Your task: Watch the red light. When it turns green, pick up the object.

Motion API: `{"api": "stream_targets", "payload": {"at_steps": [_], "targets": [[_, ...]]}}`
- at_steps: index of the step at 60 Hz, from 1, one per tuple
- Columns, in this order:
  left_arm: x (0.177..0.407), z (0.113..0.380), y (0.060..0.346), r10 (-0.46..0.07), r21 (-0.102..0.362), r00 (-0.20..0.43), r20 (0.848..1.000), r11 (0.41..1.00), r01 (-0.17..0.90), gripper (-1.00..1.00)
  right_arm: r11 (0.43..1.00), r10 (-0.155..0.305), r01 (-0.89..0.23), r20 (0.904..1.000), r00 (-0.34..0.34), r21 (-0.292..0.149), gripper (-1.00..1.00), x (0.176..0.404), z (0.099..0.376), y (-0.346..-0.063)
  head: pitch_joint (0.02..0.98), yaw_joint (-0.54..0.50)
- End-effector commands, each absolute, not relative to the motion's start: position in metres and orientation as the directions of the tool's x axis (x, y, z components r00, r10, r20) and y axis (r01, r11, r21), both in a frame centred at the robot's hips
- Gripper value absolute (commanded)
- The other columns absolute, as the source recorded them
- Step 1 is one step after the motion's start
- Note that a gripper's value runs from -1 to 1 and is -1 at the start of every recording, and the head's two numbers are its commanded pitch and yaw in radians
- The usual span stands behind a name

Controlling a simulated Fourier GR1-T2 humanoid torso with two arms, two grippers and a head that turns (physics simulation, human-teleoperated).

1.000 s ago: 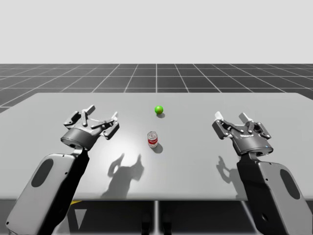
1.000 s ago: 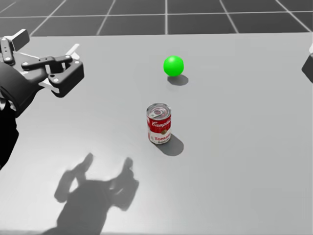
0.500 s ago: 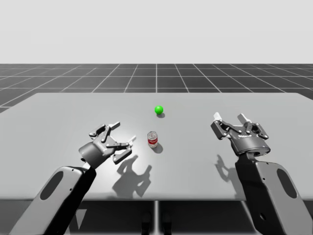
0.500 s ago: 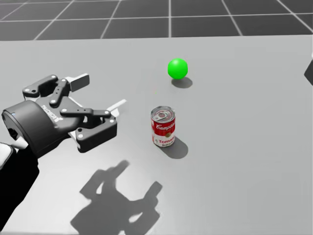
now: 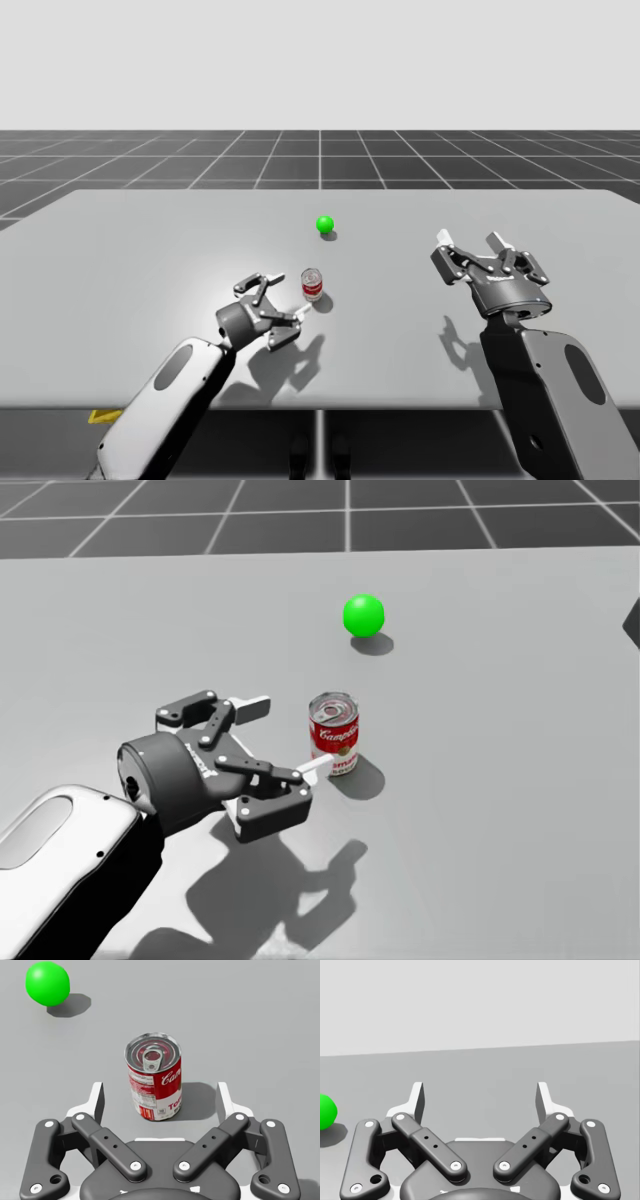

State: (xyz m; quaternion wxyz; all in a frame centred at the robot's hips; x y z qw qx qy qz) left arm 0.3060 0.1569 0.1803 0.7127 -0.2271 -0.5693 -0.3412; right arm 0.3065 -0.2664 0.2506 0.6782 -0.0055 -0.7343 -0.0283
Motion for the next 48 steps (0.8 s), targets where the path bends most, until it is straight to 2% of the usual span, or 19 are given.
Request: {"api": "stream_targets", "payload": {"at_steps": [1,8,23,40,41,42,43,45,48], "targets": [[0.313,0.173,0.141,-0.219,0.039,0.142,0.965,0.66,0.75,-1.0,0.998,-0.03,0.049,0.9959,-0.086,0.034,-1.0,0.306,0.252,-0.267,0.769,0.06],[0.324,0.17,0.134,-0.225,0.04,0.15,0.963,0.667,0.744,-1.0,0.998,-0.031,0.05,0.9955,-0.089,0.035,-1.0,0.306,0.252,-0.268,0.77,0.06],[0.344,0.161,0.117,-0.215,0.006,0.192,0.957,0.68,0.733,-1.0,0.998,-0.035,0.052,0.9946,-0.098,0.04,-1.0,0.305,0.254,-0.27,0.77,0.05],[0.351,0.148,0.103,-0.232,0.012,0.196,0.953,0.675,0.737,-1.0,0.998,-0.038,0.053,0.9933,-0.109,0.044,-1.0,0.304,0.257,-0.271,0.763,0.04],[0.351,0.148,0.103,-0.233,0.017,0.193,0.953,0.677,0.736,-0.94,0.998,-0.039,0.053,0.9931,-0.11,0.045,-1.0,0.304,0.257,-0.271,0.763,0.04],[0.35,0.147,0.103,-0.237,0.026,0.185,0.954,0.678,0.735,-0.44,0.998,-0.039,0.053,0.9931,-0.111,0.045,-1.0,0.304,0.257,-0.272,0.762,0.04],[0.35,0.146,0.103,-0.239,0.028,0.184,0.953,0.676,0.736,0.74,0.998,-0.04,0.053,0.993,-0.111,0.046,-1.0,0.304,0.257,-0.272,0.76,0.04],[0.35,0.146,0.104,-0.243,0.032,0.181,0.953,0.675,0.737,0.95,0.998,-0.04,0.053,0.9929,-0.112,0.046,-1.0,0.304,0.257,-0.272,0.758,0.04],[0.35,0.145,0.104,-0.244,0.034,0.18,0.953,0.676,0.736,1.0,0.998,-0.04,0.054,0.9929,-0.112,0.046,-1.0,0.305,0.258,-0.272,0.752,0.04]]}}
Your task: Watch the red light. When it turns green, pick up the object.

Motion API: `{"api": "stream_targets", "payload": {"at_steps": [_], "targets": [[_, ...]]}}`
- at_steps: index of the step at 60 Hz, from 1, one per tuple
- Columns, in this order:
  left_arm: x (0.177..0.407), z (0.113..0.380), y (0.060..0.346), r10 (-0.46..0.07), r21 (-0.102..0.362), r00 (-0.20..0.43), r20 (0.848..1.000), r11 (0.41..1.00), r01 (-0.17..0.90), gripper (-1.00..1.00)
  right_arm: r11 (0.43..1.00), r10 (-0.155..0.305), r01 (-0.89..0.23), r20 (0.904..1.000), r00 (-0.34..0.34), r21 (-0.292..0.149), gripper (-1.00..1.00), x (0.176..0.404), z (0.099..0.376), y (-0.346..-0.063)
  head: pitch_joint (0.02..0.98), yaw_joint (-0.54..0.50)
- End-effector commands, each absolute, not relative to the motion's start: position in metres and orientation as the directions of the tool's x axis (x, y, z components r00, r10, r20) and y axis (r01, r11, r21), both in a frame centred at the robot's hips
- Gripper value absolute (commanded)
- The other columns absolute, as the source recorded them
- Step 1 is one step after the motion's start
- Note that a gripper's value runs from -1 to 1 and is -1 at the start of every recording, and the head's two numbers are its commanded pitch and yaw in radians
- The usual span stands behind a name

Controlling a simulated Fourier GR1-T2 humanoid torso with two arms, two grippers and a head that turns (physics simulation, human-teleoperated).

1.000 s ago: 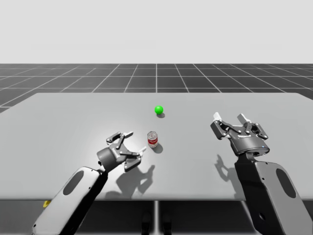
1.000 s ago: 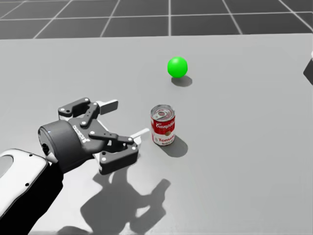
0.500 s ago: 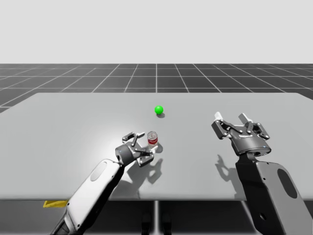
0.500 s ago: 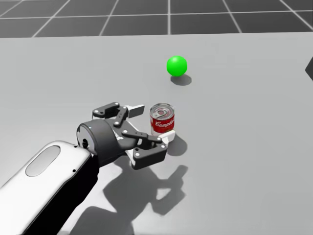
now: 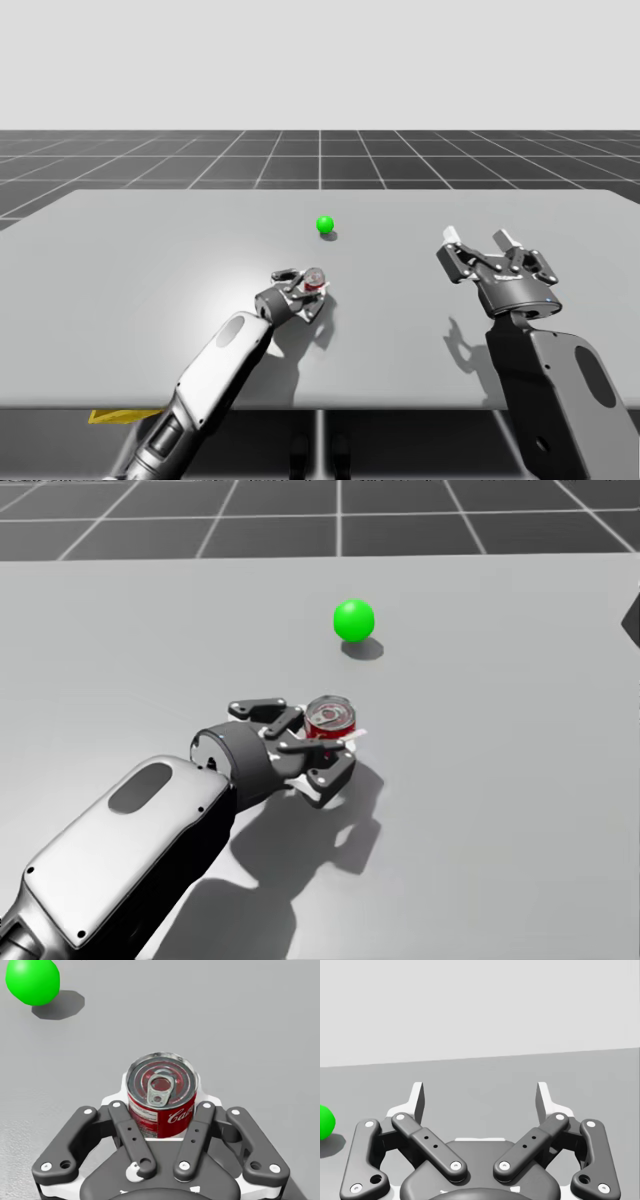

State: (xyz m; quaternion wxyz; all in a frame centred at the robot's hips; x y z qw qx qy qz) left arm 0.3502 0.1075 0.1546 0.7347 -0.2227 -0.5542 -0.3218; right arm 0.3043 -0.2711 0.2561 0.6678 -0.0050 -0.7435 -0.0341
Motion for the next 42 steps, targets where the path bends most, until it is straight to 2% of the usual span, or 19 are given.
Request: {"api": "stream_targets", "payload": {"at_steps": [1,12,32,42], "targets": [[0.3495,0.1447,0.1049,-0.245,0.034,0.18,0.953,0.674,0.738,1.0,0.997,-0.04,0.054,0.993,-0.111,0.046,-1.0,0.3047,0.2574,-0.2724,0.744,0.04],[0.3485,0.1422,0.1061,-0.26,0.048,0.172,0.95,0.666,0.745,1.0,0.997,-0.039,0.055,0.9929,-0.112,0.045,-1.0,0.3051,0.2575,-0.2725,0.678,0.04],[0.3455,0.1388,0.1055,-0.279,0.066,0.159,0.947,0.653,0.755,1.0,0.997,-0.038,0.058,0.9928,-0.114,0.044,-1.0,0.3047,0.257,-0.274,0.449,0.03],[0.3452,0.1379,0.1046,-0.284,0.071,0.154,0.946,0.648,0.758,1.0,0.997,-0.037,0.059,0.9928,-0.114,0.044,-1.0,0.3048,0.2566,-0.2744,0.395,0.03]]}}
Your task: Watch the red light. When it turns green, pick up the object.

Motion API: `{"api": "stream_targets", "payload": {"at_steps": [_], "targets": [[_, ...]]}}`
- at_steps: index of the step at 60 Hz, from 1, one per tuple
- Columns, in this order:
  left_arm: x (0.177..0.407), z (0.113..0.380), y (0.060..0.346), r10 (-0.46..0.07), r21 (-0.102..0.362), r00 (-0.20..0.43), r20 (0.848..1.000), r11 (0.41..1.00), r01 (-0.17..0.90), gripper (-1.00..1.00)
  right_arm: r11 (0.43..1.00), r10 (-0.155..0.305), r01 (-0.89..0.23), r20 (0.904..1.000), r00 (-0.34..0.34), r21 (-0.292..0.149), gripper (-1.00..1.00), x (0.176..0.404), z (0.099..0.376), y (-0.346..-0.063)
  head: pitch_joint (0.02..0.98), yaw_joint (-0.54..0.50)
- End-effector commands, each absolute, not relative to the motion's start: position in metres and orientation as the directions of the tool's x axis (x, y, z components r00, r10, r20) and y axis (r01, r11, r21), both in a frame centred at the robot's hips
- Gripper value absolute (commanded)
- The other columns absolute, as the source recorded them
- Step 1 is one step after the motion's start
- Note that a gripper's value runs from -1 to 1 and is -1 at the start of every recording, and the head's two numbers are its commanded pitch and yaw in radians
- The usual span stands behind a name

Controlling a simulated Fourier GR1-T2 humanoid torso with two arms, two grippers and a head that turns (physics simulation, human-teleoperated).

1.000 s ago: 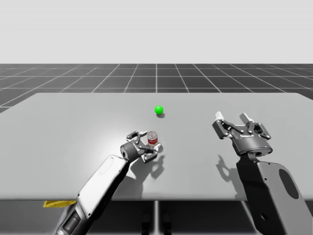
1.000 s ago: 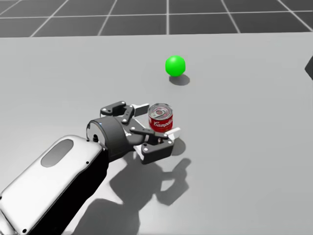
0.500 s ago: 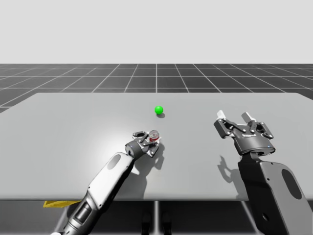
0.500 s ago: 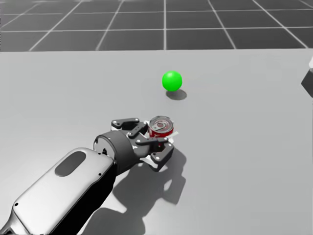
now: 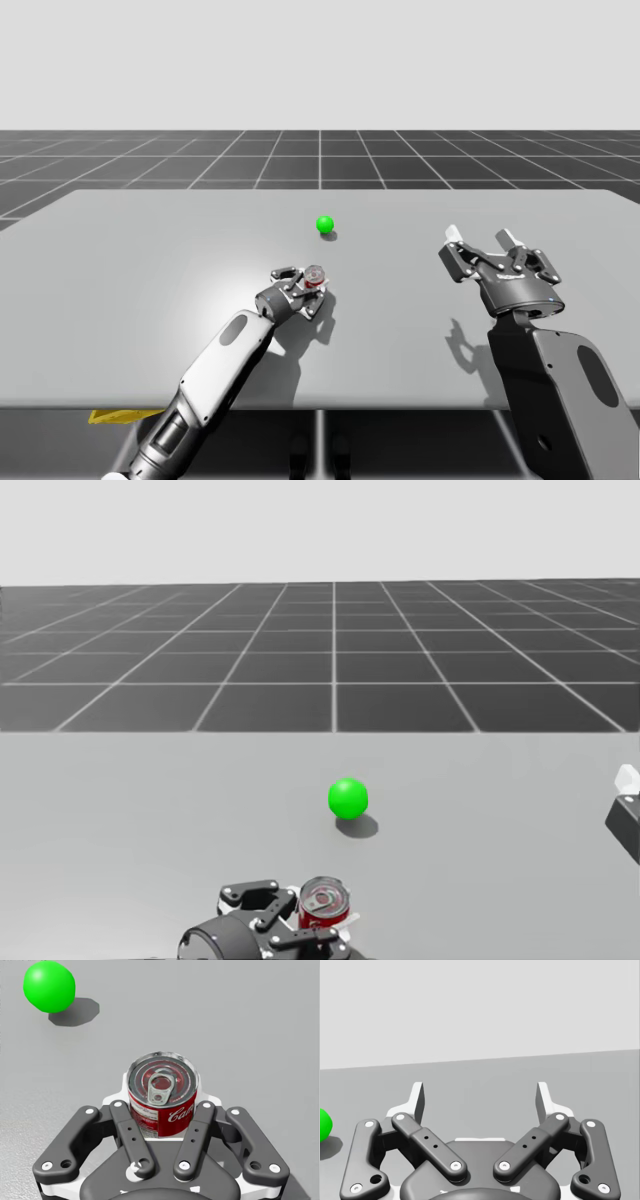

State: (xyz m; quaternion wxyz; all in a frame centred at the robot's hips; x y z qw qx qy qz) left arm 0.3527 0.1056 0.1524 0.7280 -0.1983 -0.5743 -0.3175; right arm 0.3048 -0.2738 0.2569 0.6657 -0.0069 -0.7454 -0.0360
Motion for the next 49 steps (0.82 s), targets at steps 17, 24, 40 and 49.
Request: {"api": "stream_targets", "payload": {"at_steps": [17,24,40,49], "targets": [[0.344,0.192,0.109,-0.26,0.125,0.064,0.963,0.647,0.752,1.0,0.997,-0.02,0.067,0.9931,-0.116,0.027,-1.0,0.305,0.256,-0.274,0.402,0.03],[0.347,0.234,0.112,-0.25,0.182,-0.015,0.968,0.658,0.731,1.0,0.998,-0.014,0.066,0.9929,-0.118,0.022,-1.0,0.305,0.257,-0.274,0.401,0.03],[0.351,0.307,0.122,-0.246,0.276,-0.142,0.959,0.684,0.675,1.0,0.999,-0.002,0.05,0.9948,-0.102,0.007,-1.0,0.304,0.256,-0.273,0.397,0.03],[0.347,0.36,0.125,-0.215,0.325,-0.249,0.944,0.719,0.614,1.0,1.0,0.022,0.015,0.9963,-0.083,-0.021,-1.0,0.305,0.252,-0.271,0.398,0.04]]}}
